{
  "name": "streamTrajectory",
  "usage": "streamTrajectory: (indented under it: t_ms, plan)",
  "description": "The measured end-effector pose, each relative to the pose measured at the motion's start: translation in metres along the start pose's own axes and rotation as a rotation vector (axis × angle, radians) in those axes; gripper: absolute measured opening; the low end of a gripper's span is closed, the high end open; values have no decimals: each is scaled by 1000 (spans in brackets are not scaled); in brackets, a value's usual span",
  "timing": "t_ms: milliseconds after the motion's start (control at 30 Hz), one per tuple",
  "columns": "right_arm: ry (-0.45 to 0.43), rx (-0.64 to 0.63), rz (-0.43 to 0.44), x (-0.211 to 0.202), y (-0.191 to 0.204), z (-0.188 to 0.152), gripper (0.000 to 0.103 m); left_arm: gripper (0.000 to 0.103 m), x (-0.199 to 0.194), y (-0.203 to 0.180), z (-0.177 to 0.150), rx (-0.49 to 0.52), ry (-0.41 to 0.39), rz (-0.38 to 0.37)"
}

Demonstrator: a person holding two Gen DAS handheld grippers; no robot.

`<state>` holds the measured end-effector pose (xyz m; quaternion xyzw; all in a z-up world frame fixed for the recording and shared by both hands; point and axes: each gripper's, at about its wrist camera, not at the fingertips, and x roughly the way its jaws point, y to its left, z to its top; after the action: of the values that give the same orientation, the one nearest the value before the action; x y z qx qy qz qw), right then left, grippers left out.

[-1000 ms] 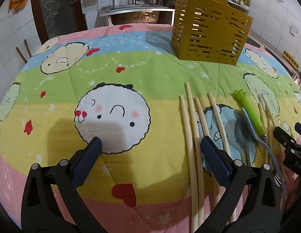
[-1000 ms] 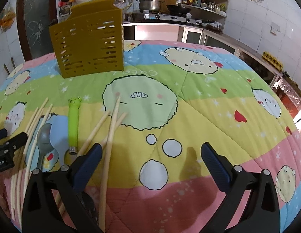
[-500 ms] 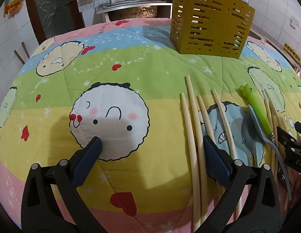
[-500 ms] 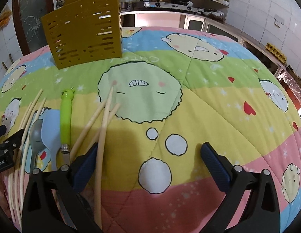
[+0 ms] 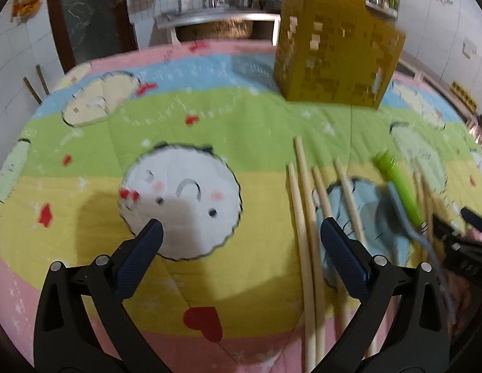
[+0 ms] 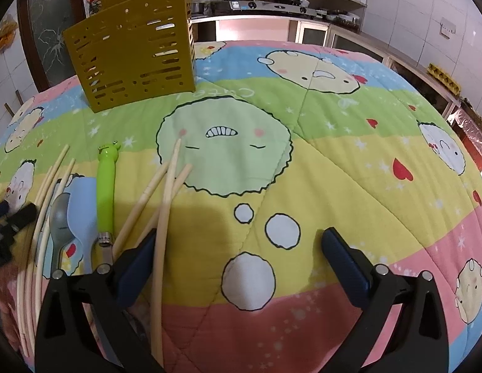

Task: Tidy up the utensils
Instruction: 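Lower both grippers toward the loose wooden chopsticks, then close the left gripper on a chopstick while the right gripper closes on another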

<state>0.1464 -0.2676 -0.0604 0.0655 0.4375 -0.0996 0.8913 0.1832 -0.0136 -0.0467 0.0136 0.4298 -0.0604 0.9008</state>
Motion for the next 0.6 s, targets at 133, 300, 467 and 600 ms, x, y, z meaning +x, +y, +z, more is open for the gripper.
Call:
streamTrajectory:
  t_ms: [133,300,467,600]
  plan:
    - [0,1,1,0,-1,0,100,98,-6,-1,7,14,-11,14]
    - [-3,3,3,-1,-1,0,100,98,12,0,4,31,27,54]
    - [-5,1,0,-1,-1,0,99,96,16,-1,0,57,45,41]
    - [-18,-18,-30,-7,6,-1,98,87,14,-7,-2,73,43,35]
